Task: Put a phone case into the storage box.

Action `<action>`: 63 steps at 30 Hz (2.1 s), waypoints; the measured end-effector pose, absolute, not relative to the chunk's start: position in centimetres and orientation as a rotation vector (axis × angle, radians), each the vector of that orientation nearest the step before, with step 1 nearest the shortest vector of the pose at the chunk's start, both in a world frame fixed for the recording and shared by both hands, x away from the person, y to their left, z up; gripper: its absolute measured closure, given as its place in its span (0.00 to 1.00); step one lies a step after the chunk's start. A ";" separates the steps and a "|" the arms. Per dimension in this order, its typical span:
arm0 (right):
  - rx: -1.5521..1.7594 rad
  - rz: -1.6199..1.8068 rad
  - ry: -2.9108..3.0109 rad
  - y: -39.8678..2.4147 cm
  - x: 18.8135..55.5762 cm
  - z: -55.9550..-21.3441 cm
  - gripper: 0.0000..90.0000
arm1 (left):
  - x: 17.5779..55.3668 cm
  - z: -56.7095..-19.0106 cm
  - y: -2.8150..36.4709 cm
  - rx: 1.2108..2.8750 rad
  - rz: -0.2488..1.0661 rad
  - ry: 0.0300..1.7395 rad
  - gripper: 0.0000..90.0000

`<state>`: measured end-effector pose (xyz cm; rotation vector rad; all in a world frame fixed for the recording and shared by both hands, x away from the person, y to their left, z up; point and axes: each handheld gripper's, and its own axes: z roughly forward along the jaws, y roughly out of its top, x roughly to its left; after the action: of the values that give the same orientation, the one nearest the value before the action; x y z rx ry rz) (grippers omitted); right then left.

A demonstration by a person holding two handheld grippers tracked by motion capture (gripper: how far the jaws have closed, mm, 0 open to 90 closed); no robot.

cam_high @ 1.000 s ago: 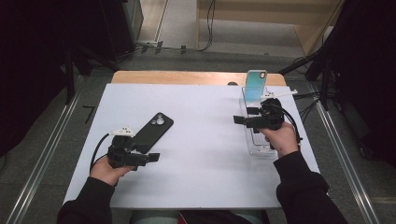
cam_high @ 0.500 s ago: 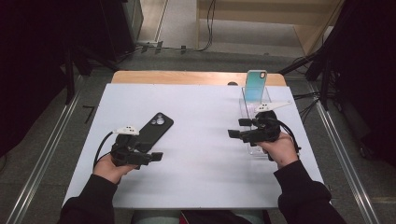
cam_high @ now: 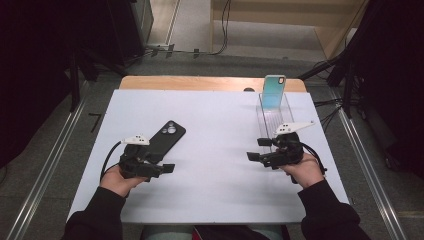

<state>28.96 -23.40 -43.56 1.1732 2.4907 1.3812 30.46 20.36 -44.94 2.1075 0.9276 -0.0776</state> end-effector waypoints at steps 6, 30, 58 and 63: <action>1.135 1.340 2.526 -23.7 27.8 -44.1 0.25 | 30.5 -44.9 20.4 2.107 -0.076 0.925 0.32; 1.140 1.320 2.584 -24.8 24.6 -46.9 0.25 | 30.4 -44.6 21.0 2.103 -0.035 0.888 0.32; 1.127 1.316 2.605 -24.5 24.9 -47.1 0.25 | 33.4 -43.2 21.7 2.137 0.021 0.858 0.07; 1.126 1.313 2.607 -24.6 24.8 -47.1 0.25 | 33.9 -43.0 21.8 2.126 0.029 0.856 0.07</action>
<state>24.82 -24.55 -47.07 1.1260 2.6073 1.3129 33.90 21.78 -43.01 2.1262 0.8555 0.0288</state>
